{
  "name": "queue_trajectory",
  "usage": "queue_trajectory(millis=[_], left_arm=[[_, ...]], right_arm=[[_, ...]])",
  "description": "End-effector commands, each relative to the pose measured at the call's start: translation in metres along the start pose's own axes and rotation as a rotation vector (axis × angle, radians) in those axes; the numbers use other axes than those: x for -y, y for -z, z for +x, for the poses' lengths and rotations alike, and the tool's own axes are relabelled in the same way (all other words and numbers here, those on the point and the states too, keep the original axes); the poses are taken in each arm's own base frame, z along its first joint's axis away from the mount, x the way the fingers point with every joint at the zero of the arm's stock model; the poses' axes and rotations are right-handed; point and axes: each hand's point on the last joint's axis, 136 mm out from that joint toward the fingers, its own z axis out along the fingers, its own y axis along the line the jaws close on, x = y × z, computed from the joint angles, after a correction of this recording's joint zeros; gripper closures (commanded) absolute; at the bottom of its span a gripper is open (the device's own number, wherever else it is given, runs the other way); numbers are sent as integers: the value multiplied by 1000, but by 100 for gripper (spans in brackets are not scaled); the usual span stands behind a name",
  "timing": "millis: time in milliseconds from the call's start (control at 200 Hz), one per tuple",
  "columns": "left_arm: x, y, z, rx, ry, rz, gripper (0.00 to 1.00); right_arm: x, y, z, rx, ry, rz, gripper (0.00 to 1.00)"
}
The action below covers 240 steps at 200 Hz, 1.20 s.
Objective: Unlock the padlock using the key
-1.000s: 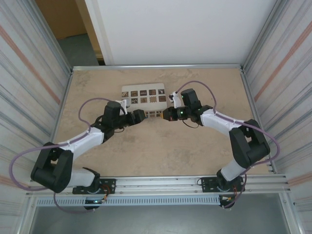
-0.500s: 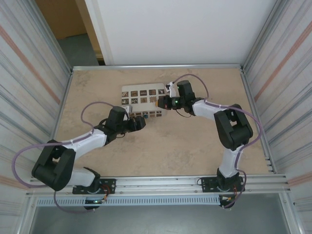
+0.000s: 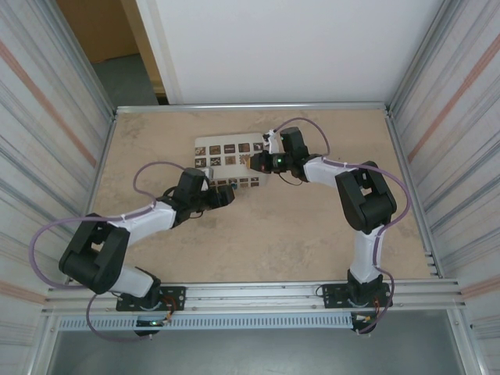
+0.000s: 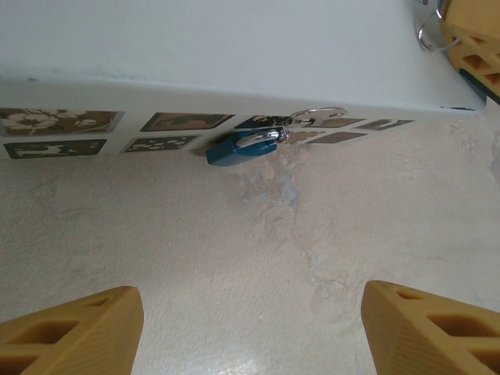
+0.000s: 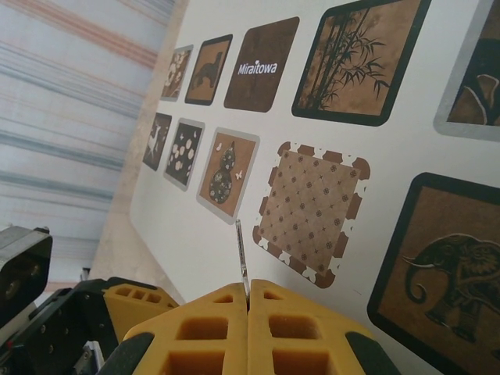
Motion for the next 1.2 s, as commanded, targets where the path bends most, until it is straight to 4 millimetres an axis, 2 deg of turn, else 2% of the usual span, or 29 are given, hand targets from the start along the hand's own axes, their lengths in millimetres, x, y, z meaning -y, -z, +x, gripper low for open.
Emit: queue_trajectory(millis=[0,190,376,646,902,1197], left_arm=[[6,-2,-15,47,-7,6,27],[5,-4,-17,56,-2,2,28],[0,-4,-22,72,-2,-5,29],[-9,-7,-29,102,-88,1,36],[-17,-19,-27,104,-201,-4,39],[-30,-28,-30,169,-226,-36,43]], right_arm=[[24,-17,44,-103,-41,53,100],[21,-25,71,-134,-76,28,100],[15,-29,87,-153,-87,22,100],[12,-27,88,-147,-84,27,100],[12,-28,89,-151,-85,34,100],[12,-30,92,-159,-81,43,100]])
